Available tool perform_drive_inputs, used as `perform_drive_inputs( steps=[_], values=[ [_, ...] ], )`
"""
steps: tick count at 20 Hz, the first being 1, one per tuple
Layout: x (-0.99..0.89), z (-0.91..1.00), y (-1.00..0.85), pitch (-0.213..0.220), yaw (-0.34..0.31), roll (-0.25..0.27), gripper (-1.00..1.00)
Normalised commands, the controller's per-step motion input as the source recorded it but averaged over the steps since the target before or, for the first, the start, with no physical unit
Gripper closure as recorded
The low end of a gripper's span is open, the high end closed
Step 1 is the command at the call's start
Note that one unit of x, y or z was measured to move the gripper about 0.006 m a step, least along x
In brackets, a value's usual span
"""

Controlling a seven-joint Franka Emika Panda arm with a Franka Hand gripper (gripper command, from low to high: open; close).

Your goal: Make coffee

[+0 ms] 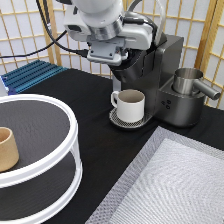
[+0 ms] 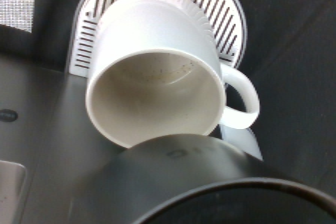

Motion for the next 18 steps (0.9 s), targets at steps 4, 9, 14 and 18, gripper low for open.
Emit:
perform_drive_inputs(
  steps=[4, 9, 14, 18],
  values=[
    [0.0, 0.02, 0.52, 0.022, -0.118, -0.13, 1.0],
    [-0.01, 0.06, 0.44, 0.03, -0.126, -0.174, 1.0],
    [-0.01, 0.14, 0.44, 0.035, -0.141, -0.235, 1.0],
    [-0.08, 0.07, 0.45, 0.01, -0.144, -0.281, 1.0]
  ],
)
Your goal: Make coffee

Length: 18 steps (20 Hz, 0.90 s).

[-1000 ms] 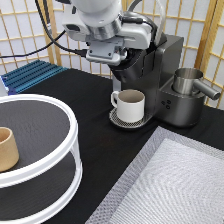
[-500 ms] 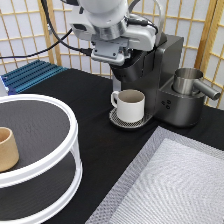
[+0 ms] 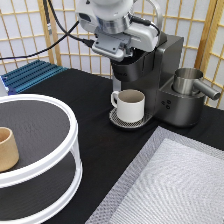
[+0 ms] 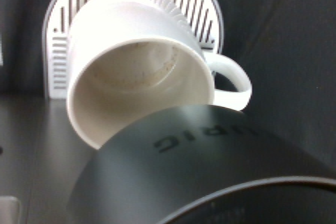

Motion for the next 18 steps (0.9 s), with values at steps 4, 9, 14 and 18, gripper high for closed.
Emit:
perform_drive_inputs(
  steps=[4, 9, 14, 18],
  values=[
    [-0.16, 0.08, 0.34, 0.011, -0.159, -0.319, 1.0],
    [-0.18, 0.17, 0.2, 0.005, -0.136, -0.349, 1.0],
    [-0.04, 0.06, 0.3, -0.034, -0.056, -0.247, -1.0],
    [-0.05, 0.01, 0.29, -0.082, 0.0, -0.152, -1.0]
  ],
)
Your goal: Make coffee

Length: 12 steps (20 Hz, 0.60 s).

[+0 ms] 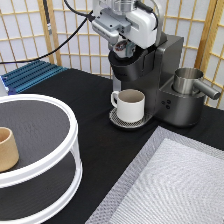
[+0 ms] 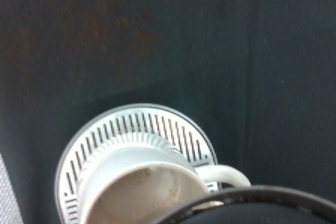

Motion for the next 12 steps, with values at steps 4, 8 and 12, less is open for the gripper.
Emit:
perform_drive_inputs(
  steps=[4, 8, 12],
  values=[
    [-0.16, 0.09, 0.12, -0.061, 0.011, -0.069, -1.0],
    [-0.39, 0.32, -0.09, -0.005, 0.005, -0.047, -1.0],
    [-0.5, 0.08, -0.52, 0.0, 0.0, -0.093, -1.0]
  ],
)
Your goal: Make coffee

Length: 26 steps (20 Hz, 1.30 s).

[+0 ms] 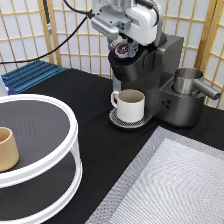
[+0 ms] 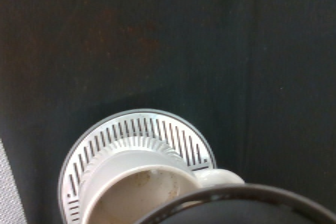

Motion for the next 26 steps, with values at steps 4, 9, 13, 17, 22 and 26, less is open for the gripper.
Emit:
perform_drive_inputs(
  steps=[4, 9, 13, 17, 22, 26],
  values=[
    [-0.67, 0.04, -0.58, 0.027, 0.0, -0.142, -1.0],
    [-0.6, 0.65, 0.0, 0.018, -0.026, -0.193, -1.0],
    [0.13, 1.0, 0.91, -0.039, -0.034, -0.134, -1.0],
    [0.63, 0.87, 0.94, 0.0, -0.009, -0.117, -1.0],
    [0.79, 0.75, 0.76, -0.057, -0.016, -0.163, -1.0],
    [0.62, 0.37, 0.49, -0.114, -0.033, -0.228, -1.0]
  ],
)
